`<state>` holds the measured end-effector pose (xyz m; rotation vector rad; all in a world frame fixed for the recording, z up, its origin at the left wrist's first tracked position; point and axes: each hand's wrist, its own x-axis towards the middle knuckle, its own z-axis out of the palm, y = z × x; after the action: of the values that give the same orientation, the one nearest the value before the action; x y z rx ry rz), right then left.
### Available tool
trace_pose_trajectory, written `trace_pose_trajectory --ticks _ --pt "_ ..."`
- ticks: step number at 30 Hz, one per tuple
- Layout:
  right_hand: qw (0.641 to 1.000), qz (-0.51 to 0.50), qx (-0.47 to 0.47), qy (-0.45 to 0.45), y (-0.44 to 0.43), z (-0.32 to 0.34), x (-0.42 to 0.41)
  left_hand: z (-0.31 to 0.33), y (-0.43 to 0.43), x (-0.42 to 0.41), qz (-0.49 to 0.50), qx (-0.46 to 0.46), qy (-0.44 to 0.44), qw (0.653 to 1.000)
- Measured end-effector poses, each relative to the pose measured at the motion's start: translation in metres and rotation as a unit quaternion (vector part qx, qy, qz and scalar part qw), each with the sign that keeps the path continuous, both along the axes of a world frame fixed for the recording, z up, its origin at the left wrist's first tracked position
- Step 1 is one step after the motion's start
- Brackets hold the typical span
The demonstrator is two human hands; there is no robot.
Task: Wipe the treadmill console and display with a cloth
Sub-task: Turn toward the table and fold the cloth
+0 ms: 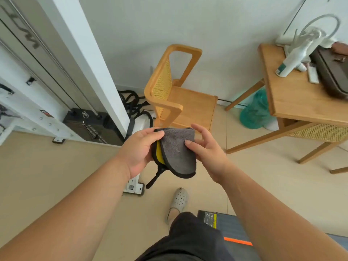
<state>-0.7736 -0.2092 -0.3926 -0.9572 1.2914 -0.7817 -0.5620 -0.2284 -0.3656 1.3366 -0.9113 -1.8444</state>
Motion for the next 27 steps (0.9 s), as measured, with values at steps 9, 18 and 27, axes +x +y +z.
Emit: trace_pose_trajectory --ticks 9,18,27 --pt "0.981 -0.173 0.006 0.089 -0.113 0.01 -0.1 -0.015 -0.142 -0.124 -0.02 0.042 -0.114 0.992" --pt "0.964 -0.237 0.017 0.117 -0.207 0.024 -0.214 -0.015 -0.274 -0.254 -0.068 -0.042 -0.162 0.984" --pt "0.928 -0.337 0.065 0.145 -0.258 0.02 -0.321 -0.027 -0.366 -0.391 -0.226 -0.113 -0.211 0.944"
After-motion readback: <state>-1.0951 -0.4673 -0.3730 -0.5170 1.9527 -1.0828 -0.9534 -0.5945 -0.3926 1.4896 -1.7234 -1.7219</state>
